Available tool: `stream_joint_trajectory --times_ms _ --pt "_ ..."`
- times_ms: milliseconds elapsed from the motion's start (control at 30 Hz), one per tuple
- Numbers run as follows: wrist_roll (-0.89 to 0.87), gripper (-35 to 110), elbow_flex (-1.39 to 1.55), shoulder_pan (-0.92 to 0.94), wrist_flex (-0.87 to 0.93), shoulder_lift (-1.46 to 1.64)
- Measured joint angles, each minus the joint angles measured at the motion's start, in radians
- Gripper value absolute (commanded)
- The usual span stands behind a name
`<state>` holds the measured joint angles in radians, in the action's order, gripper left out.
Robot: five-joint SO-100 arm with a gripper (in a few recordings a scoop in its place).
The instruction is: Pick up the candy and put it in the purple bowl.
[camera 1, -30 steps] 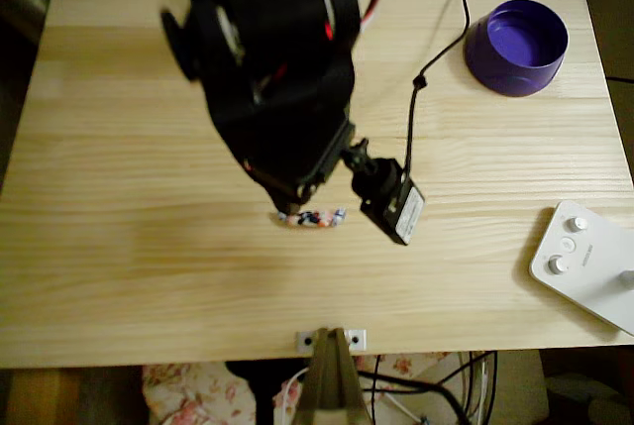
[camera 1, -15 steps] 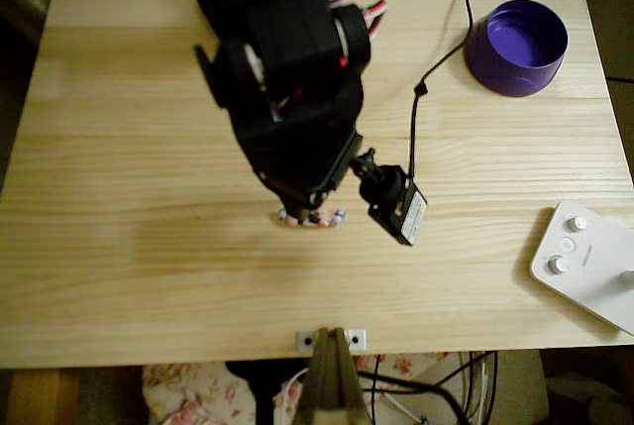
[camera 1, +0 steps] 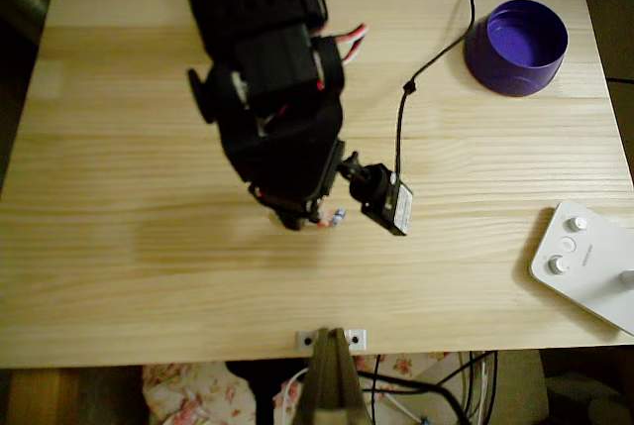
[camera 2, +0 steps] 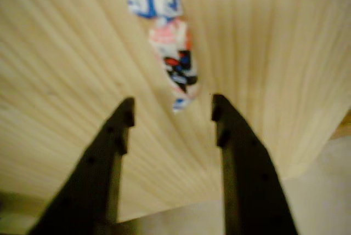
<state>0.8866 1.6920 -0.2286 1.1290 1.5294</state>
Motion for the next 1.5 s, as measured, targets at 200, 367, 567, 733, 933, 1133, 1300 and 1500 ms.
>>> stream_joint_trajectory --times_ms 200,367,567,733,933,1133,1300,1500 --pt "0.061 21 0.000 0.011 -0.018 0.000" --pt "0.067 21 0.000 0.009 -0.018 -0.015" --pt "0.063 21 0.000 0.002 0.000 -0.038" --pt "0.069 21 -0.003 0.003 0.003 -0.061" --pt "0.069 21 -0.037 0.002 0.003 -0.098" --pt "0.081 21 -0.044 0.002 -0.006 -0.120" --pt "0.086 21 -0.044 0.003 -0.021 -0.150" --pt "0.104 20 -0.057 0.008 -0.048 -0.167"
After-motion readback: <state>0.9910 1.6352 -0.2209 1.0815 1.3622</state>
